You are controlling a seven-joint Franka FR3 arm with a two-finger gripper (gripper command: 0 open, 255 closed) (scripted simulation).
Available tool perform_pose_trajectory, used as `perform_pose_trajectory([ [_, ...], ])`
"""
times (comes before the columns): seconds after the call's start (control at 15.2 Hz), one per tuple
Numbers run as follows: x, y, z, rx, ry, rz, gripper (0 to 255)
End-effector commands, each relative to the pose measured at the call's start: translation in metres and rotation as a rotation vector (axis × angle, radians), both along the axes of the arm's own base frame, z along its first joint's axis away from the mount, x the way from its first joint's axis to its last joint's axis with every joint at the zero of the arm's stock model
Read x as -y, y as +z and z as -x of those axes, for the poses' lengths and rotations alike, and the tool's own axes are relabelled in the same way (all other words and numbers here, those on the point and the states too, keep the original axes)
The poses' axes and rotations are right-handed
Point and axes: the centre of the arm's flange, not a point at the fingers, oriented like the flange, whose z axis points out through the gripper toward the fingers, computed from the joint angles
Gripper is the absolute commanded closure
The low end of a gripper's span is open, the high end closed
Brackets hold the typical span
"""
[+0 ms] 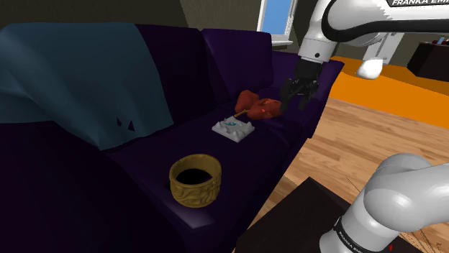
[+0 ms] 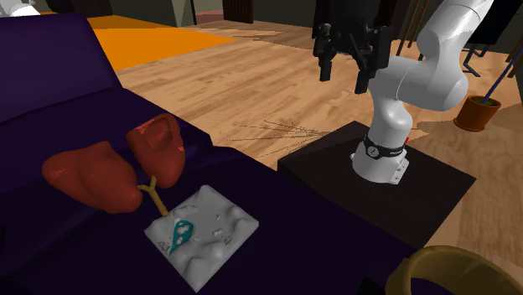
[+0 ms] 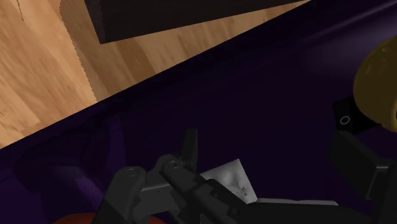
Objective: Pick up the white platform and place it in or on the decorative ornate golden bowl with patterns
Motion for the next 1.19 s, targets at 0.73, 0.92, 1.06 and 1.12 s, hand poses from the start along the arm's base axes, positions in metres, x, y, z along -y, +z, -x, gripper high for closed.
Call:
perform_pose_trajectory([
  [0.73,-0.005,-0.106,-0.069,0.148,-0.608,-0.129,0],
  [0.92,-0.001,-0.133,-0.090,0.188,-0.774,-0.165,0],
  [1.06,0.004,-0.151,-0.104,0.215,-0.885,-0.188,0],
  [1.12,0.006,-0.160,-0.111,0.228,-0.940,-0.200,0],
])
